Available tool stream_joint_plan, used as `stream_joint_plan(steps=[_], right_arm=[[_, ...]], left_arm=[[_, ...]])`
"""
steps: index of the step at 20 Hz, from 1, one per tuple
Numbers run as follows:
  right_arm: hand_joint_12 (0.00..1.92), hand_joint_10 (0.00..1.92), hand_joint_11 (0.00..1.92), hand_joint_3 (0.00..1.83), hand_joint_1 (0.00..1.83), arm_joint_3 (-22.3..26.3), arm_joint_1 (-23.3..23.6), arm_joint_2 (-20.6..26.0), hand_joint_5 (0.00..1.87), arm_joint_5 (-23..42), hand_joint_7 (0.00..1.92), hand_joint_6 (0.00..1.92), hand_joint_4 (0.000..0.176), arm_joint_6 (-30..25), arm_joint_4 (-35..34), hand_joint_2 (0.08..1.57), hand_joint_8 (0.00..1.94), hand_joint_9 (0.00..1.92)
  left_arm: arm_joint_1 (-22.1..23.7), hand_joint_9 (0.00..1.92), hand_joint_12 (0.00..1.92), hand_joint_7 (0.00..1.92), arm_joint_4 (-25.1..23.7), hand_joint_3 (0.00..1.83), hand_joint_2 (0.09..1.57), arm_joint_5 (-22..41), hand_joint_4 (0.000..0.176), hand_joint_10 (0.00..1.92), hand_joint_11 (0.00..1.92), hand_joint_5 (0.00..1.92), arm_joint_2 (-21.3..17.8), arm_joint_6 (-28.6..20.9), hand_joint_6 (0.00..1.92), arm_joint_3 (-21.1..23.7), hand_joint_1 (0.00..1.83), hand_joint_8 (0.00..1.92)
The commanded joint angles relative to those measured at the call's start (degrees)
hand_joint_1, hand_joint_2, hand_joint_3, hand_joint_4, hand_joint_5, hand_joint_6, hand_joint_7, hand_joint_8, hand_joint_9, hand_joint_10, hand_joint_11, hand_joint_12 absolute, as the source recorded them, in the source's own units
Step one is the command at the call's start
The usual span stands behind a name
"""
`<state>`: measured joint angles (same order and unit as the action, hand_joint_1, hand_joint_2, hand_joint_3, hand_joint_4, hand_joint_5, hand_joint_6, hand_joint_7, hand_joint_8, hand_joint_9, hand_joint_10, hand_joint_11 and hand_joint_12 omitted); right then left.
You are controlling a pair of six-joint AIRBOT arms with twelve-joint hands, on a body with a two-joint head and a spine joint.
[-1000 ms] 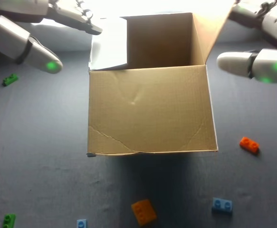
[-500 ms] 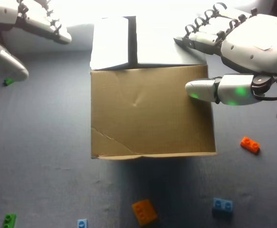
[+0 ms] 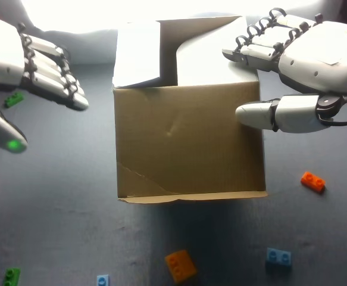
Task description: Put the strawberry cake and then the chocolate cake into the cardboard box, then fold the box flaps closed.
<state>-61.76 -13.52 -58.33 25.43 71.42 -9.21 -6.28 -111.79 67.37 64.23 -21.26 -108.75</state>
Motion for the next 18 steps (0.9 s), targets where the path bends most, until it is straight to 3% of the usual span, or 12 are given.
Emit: stream_joint_plan(steps=[1,7,13,18], right_arm=[[0.33,0.0,0.0,0.0,0.0,-0.09,0.81,1.24,0.15,5.58,0.17,0.0,0.0,-0.95,0.01,1.23,0.0,0.13],[0.41,0.01,0.0,0.0,0.0,3.16,2.92,6.74,0.17,6.19,0.19,0.01,0.0,-2.43,-0.01,1.24,0.01,0.16],[0.58,0.01,0.0,0.0,0.0,9.22,1.52,16.51,0.19,5.67,0.24,0.01,0.0,-3.41,-2.89,1.24,0.01,0.2],[0.32,0.0,0.0,0.0,0.0,14.62,-1.64,25.25,0.14,3.7,0.19,0.0,0.0,-3.6,-10.31,1.25,0.0,0.15]], left_arm=[[-0.29,0.26,0.83,0.26,4.95,0.0,1.17,0.54,0.0,0.0,0.0,0.19,-1.13,0.89,0.0,0.7,0.0,0.0],[-5.12,0.25,0.85,0.25,8.35,0.0,1.16,2.7,0.0,0.0,0.0,0.19,-2.54,2.42,0.0,5.34,0.0,0.0],[-8.81,0.22,0.77,0.24,10.66,0.0,1.16,3.36,0.0,0.0,0.0,0.19,-4.95,3.9,0.0,12.43,0.0,0.0],[-10.7,0.26,0.81,0.27,11.7,0.0,1.16,1.86,0.0,0.01,0.0,0.21,-6.59,3.9,0.01,18.85,0.0,0.0]])
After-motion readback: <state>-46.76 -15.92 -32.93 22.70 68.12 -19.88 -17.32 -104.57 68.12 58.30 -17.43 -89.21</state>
